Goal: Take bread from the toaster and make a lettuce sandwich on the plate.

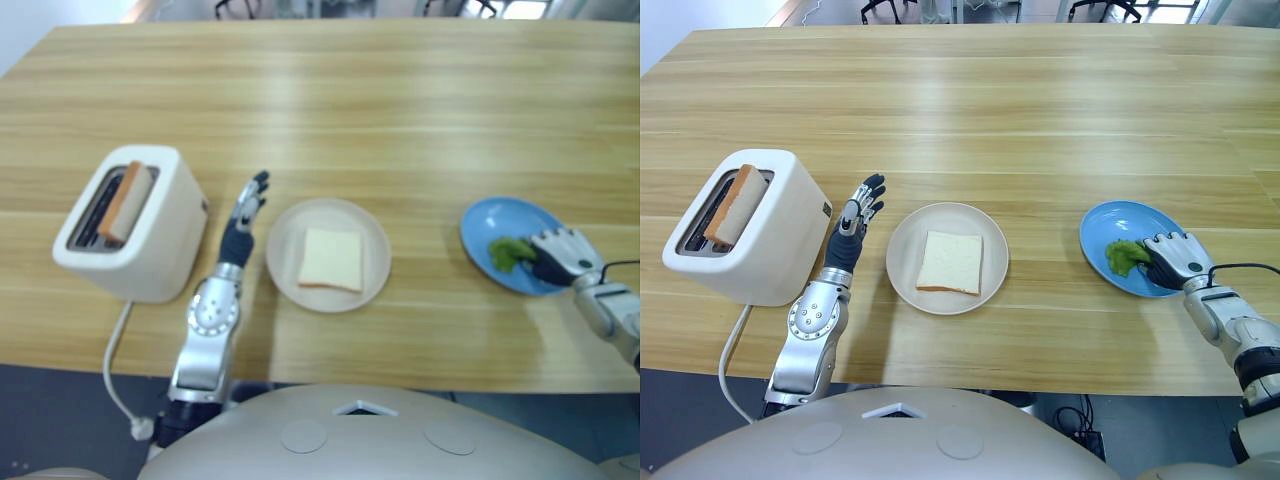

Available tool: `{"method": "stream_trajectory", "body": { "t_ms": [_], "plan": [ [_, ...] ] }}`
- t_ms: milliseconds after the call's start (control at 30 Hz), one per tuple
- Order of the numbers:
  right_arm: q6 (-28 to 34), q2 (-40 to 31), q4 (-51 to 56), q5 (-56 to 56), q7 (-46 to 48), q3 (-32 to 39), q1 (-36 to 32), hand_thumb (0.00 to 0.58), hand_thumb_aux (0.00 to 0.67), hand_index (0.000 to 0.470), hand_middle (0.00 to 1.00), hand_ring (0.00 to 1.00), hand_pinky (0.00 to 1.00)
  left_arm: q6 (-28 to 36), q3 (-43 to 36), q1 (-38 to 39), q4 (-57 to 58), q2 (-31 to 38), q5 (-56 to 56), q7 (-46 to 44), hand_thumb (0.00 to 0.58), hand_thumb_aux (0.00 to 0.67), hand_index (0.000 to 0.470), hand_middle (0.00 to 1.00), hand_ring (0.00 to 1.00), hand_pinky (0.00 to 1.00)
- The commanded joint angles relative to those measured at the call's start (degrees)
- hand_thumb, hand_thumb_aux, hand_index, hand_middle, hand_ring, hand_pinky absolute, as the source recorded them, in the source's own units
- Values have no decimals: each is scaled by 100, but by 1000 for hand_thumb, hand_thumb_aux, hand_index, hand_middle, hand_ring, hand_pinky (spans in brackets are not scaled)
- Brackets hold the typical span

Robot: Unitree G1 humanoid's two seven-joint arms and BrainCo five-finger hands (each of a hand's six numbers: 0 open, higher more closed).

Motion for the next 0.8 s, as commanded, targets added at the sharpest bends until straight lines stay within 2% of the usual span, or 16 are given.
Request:
{"method": "stream_trajectory", "body": {
  "t_ms": [33,233,400,500,600,800],
  "plan": [
    [51,-205,-1128,366,112,-564,347,580,670,460,1000,1000,1000,34,-25,26,-14,35,64,14,0,0,0,0,0,0],
    [371,-185,-3227,933,819,-1590,1004,580,670,460,1000,1000,1000,-3,18,11,52,45,54,29,0,0,0,0,0,0],
    [659,361,-4586,1348,1677,-1835,851,580,670,460,1000,1000,1000,-24,44,-8,113,50,46,26,0,0,0,0,0,0],
    [789,965,-5023,1278,2147,-1443,442,580,670,460,1000,1000,1000,-24,56,-62,177,59,33,9,0,0,0,0,0,0],
    [784,1766,-5044,962,2497,-691,-54,580,670,460,1000,1000,1000,-28,60,-134,262,70,29,-12,0,0,0,0,0,0],
    [661,3173,-4189,264,2724,674,-709,580,670,460,1000,1000,1000,-37,84,-203,337,113,11,-26,0,0,0,0,0,0]
  ]
}}
